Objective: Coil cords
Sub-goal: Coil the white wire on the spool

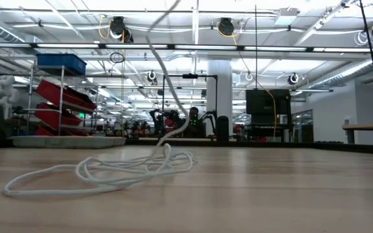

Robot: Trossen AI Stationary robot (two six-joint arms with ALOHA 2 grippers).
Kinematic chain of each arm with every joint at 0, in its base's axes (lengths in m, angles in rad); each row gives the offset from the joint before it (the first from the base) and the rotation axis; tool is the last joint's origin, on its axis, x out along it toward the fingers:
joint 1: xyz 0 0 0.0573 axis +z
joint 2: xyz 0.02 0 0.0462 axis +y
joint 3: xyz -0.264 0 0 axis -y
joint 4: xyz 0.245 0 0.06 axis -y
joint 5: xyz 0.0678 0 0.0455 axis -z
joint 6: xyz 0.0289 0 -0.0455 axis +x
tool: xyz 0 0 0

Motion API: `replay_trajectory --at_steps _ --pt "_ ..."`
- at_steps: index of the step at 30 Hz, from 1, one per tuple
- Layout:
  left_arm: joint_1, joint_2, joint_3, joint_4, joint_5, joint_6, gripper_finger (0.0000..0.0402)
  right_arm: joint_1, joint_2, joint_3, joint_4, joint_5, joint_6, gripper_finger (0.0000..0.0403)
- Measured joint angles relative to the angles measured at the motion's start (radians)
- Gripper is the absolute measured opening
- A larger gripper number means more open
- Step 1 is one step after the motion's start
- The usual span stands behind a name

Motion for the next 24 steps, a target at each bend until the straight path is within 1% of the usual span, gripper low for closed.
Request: replay_trajectory --at_steps 5,8,17,22,24 --pt "-0.036 -0.099 0.0 -0.232 0.005 -0.19 0.0002 0.0 0.0 0.0 -0.033 -0.001 0.007 0.0" --pt "-0.05 -0.153 0.0 -0.321 0.006 -0.223 0.0002 0.0 0.0 0.0 -0.043 -0.004 0.024 0.0" --pt "-0.056 -0.276 0.0 -0.371 0.006 -0.214 0.0002 -0.007 0.0 0.0 -0.123 -0.014 0.027 0.0" --pt "-0.047 -0.342 0.0 -0.423 0.005 -0.214 0.0002 -0.028 0.0 0.0 -0.175 -0.09 0.031 0.0" --pt "-0.046 -0.361 0.0 -0.421 0.005 -0.213 0.0002 -0.038 0.0 0.0 -0.185 -0.103 0.044 0.0"
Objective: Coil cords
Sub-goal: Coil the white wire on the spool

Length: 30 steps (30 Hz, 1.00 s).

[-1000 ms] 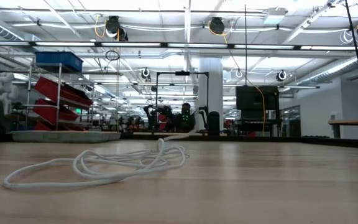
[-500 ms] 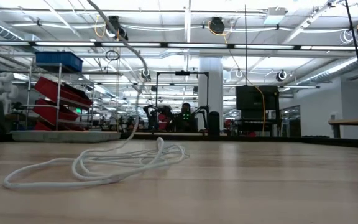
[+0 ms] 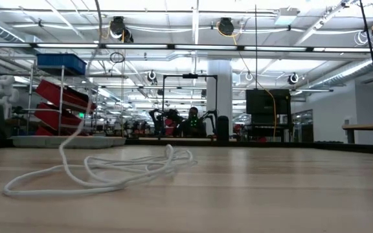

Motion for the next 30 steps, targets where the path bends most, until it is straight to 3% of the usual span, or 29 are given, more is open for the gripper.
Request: replay_trajectory --at_steps 14,23,30 --pt "-0.023 -0.012 0.0 0.167 0.081 0.106 0.0001 -0.146 0.0 0.0 -0.265 0.051 0.24 0.0" --pt "0.007 -0.002 0.0 0.24 0.103 0.115 0.0001 -0.18 0.0 0.0 -0.297 0.053 0.314 0.0" --pt "0.072 0.07 0.0 0.433 0.24 0.238 0.0001 -0.204 0.0 0.0 -0.306 0.054 0.378 0.0"
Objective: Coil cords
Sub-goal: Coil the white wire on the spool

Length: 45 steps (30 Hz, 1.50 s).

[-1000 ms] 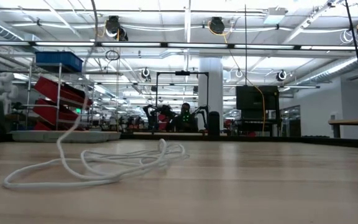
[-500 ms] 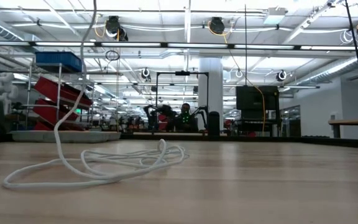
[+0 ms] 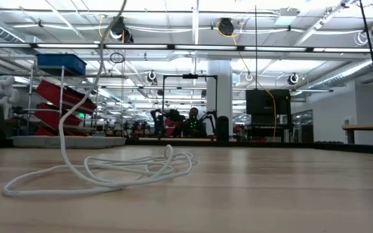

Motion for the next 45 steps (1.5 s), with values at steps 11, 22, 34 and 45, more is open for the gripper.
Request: replay_trajectory --at_steps 11,22,34,45 --pt "0.091 0.093 0.0 0.1 0.15 -0.011 0.0001 -0.003 0.0 0.0 0.005 0.059 0.063 0.0" --pt "0.135 0.146 0.0 0.169 0.213 -0.011 0.0001 -0.004 0.0 0.0 0.007 0.076 0.078 0.0" --pt "0.135 0.151 0.0 0.111 0.218 -0.06 0.0001 0.013 0.0 0.0 0.076 0.074 0.04 0.0" --pt "0.131 0.151 0.0 0.101 0.219 -0.063 0.0017 0.063 0.0 0.0 0.239 0.074 -0.092 0.0"
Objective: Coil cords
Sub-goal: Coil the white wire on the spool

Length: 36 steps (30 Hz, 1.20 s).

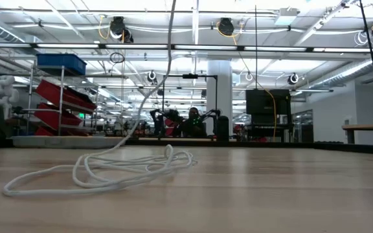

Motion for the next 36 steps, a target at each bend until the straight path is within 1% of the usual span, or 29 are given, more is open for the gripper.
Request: replay_trajectory --at_steps 4,8,15,18,23,28,30,33,36 --pt "-0.007 0.0 0.0 -0.001 0.007 0.0 0.0046 0.019 0.0 0.0 0.04 0.0 -0.039 0.0" --pt "-0.022 0.009 0.0 -0.001 0.013 0.002 0.0062 0.041 0.0 0.0 0.087 0.0 -0.086 0.0" --pt "-0.036 0.058 0.0 0.001 0.066 0.055 0.0066 0.089 0.0 0.0 0.178 0.0 -0.194 0.0" --pt "-0.04 0.073 0.0 0.004 0.082 0.054 0.0066 0.114 0.0 0.0 0.198 0.001 -0.22 0.0" --pt "-0.053 0.08 0.0 0.002 0.082 0.054 0.0066 0.154 0.0 0.0 0.237 0.0 -0.264 0.0" --pt "-0.098 0.08 0.0 -0.002 0.081 0.071 0.0066 0.184 0.0 0.0 0.229 0.0 -0.264 0.0" --pt "-0.121 0.08 0.0 -0.002 0.068 0.071 0.0067 0.193 0.0 0.0 0.204 -0.002 -0.242 0.0" --pt "-0.158 0.095 0.0 0.01 0.017 0.069 0.0067 0.203 0.0 0.0 0.207 -0.004 -0.237 0.0" --pt "-0.193 0.14 0.0 0.036 -0.109 0.06 0.0067 0.205 0.0 0.0 0.211 -0.005 -0.244 0.0"
